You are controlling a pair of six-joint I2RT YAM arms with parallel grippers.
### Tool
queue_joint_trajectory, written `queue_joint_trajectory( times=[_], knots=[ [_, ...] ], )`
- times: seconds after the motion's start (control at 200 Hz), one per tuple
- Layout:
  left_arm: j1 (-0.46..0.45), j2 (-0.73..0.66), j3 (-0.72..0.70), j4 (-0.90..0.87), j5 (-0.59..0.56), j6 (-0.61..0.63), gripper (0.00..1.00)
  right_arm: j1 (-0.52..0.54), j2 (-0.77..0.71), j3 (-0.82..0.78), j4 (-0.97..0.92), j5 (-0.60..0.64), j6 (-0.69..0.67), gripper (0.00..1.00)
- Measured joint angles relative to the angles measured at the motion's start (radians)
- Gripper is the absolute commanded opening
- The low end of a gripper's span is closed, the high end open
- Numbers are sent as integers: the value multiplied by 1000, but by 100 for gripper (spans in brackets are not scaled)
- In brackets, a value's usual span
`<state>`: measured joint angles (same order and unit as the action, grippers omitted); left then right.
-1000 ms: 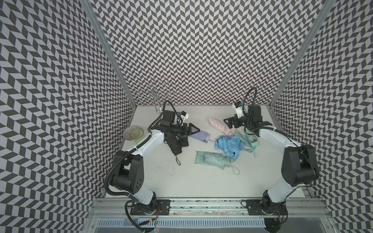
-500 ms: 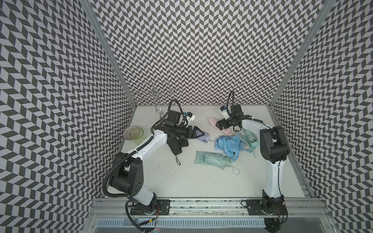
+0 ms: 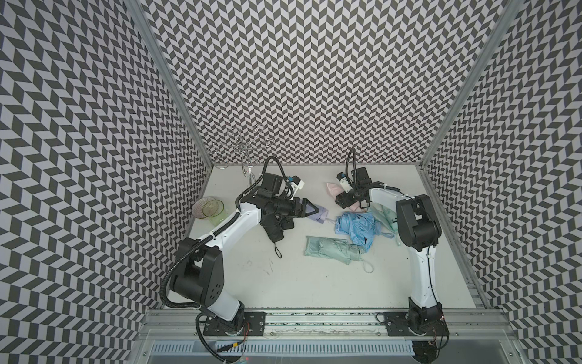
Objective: Take umbrellas out of sleeves
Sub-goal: Pick up the umbrella from the center of the board.
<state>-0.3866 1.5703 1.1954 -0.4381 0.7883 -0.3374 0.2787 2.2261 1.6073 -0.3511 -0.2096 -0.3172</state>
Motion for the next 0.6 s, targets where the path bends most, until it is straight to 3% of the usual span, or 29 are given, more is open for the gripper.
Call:
queue_joint_trajectory(
  times=[0.14, 0.21, 0.406, 0.601],
  knots=[
    [0, 0, 0, -4, -7, 4, 81, 0, -7, -18, 23, -2, 4, 39],
    [0, 0, 0, -4, -9, 4, 81, 0, -26, -48, 50, -1, 5, 33],
    [-15, 0, 8, -10, -23, 13, 81, -13, -77, -100, 50, -23, 31, 25],
    [-56, -5, 70, -18, -60, 58, 82, -56, -191, -113, 61, -153, 122, 24]
  ],
)
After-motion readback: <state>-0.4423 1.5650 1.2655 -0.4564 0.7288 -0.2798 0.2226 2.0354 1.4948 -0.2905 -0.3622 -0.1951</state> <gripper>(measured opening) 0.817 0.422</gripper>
